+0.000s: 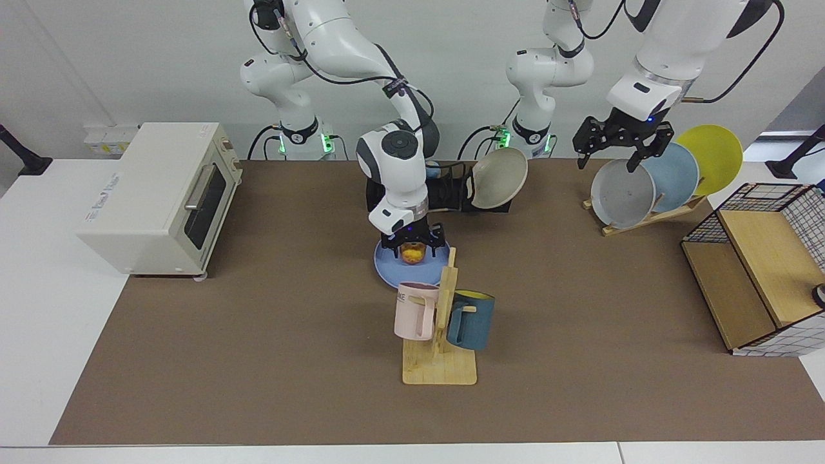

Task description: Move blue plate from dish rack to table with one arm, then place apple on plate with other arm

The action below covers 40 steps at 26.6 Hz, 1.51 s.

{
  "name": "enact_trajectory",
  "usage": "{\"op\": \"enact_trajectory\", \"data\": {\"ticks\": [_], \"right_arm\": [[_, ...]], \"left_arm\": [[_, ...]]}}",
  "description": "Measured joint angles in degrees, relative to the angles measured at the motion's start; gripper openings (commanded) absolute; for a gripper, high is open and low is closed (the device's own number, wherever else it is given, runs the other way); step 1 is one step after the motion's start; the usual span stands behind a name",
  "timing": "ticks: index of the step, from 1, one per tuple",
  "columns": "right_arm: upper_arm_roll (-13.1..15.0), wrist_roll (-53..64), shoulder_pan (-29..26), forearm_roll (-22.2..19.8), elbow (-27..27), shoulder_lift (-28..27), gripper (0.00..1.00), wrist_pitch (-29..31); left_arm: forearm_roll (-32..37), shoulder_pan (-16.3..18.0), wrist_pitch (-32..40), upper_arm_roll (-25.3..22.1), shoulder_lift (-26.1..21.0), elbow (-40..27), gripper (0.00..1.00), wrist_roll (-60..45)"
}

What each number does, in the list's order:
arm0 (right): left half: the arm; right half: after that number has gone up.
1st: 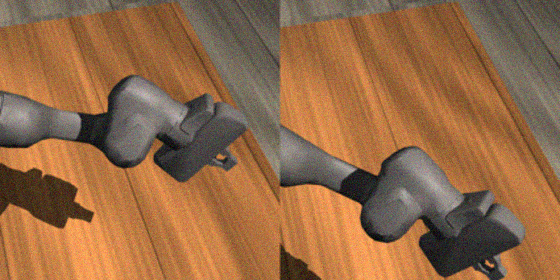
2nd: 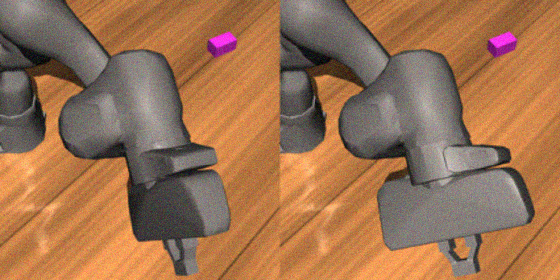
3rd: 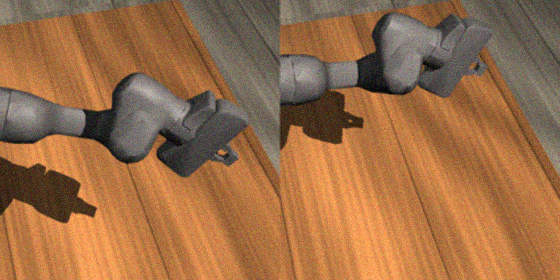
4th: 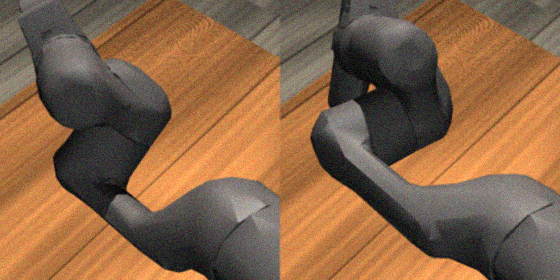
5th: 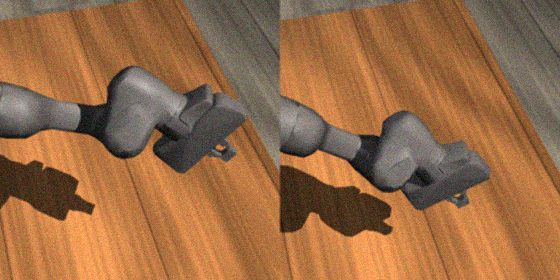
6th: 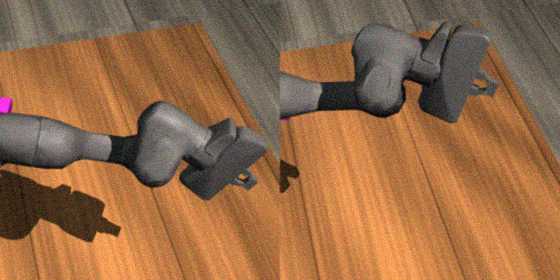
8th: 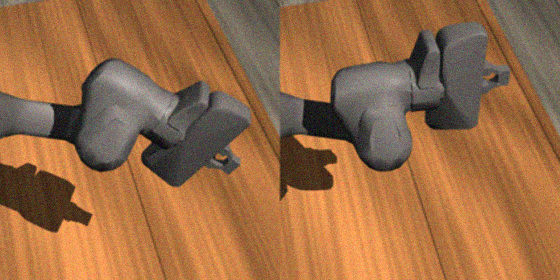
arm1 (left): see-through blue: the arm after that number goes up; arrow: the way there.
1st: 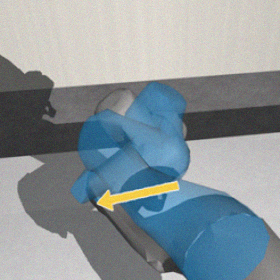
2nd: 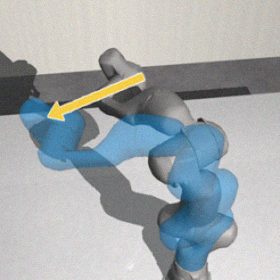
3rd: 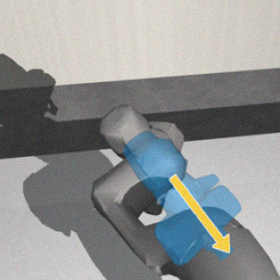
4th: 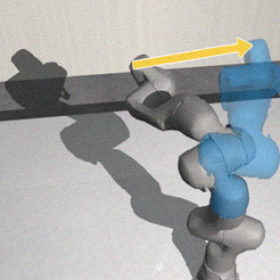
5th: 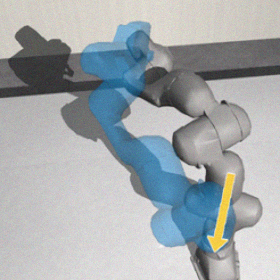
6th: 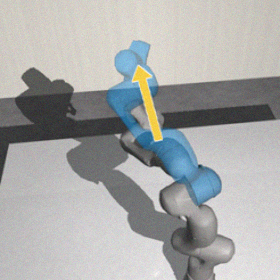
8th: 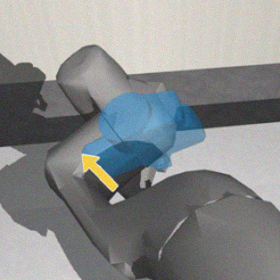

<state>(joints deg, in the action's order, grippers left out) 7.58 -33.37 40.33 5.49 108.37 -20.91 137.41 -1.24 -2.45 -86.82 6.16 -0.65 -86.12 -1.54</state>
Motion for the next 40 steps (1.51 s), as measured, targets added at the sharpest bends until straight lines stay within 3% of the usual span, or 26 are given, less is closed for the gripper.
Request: {"op": "enact_trajectory", "data": {"ticks": [9, 19, 40], "right_arm": [[2.12, 0.38, -2.47, -0.87, -4.85, 1.71, 1.0, -4.13], [2.77, 14.85, -13.18, -2.49, -6.52, 6.95, 1.0, -10.93], [2.9, 35.36, -29.72, -2.45, -7.15, 20.0, 1.0, -33.56]], "left_arm": [[-0.06, -0.24, 0.04, 0.01, -0.06, 0.48, 1.0, 0.56], [-0.05, -0.23, 1.0, -0.18, 0.52, 0.91, 1.0, 0.96], [-0.06, -0.21, 1.21, -0.54, 0.87, 0.91, 1.0, 0.96]]}}
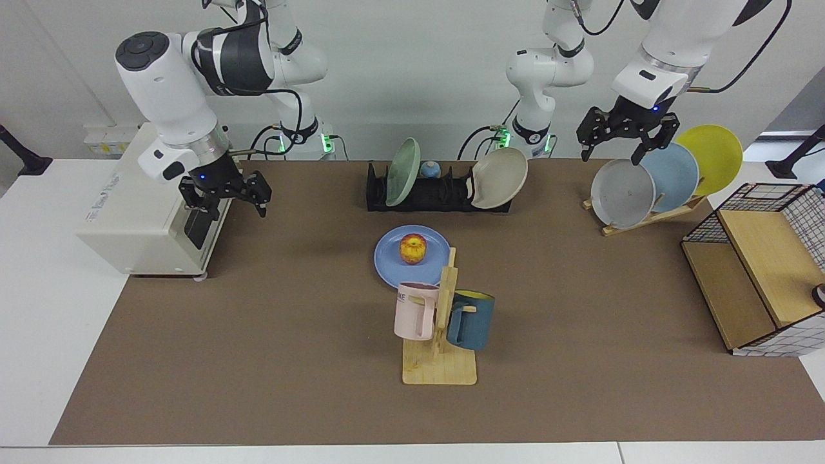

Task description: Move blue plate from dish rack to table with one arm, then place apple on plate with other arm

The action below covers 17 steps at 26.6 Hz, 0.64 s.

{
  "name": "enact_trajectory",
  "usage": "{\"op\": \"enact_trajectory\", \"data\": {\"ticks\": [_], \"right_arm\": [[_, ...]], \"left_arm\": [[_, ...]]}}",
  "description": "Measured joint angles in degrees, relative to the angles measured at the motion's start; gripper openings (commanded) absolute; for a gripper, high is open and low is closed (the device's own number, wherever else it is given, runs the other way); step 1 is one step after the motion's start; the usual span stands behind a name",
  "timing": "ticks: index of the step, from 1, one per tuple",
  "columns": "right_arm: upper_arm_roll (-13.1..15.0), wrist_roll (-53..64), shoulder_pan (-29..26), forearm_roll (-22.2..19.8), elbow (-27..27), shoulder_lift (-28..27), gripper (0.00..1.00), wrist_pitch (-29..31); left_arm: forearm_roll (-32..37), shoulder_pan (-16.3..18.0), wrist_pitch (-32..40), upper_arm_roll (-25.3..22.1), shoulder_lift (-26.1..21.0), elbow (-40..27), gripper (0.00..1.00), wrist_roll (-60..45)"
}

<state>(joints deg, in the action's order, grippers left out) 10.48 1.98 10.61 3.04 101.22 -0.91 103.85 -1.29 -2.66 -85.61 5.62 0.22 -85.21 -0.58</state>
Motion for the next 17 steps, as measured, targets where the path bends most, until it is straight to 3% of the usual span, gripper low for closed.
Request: {"op": "enact_trajectory", "data": {"ticks": [7, 17], "right_arm": [[0.09, 0.03, -2.21, -0.28, -5.4, 0.38, 1.0, -9.1], [-0.4, 0.03, -1.98, -0.85, -6.59, 0.41, 1.0, -9.8]], "left_arm": [[0.0, 0.0, 0.0, -0.05, 0.0, 0.0, 1.0, 0.0], [0.0, 0.01, 0.0, -0.1, 0.0, 0.0, 1.0, 0.0]]}}
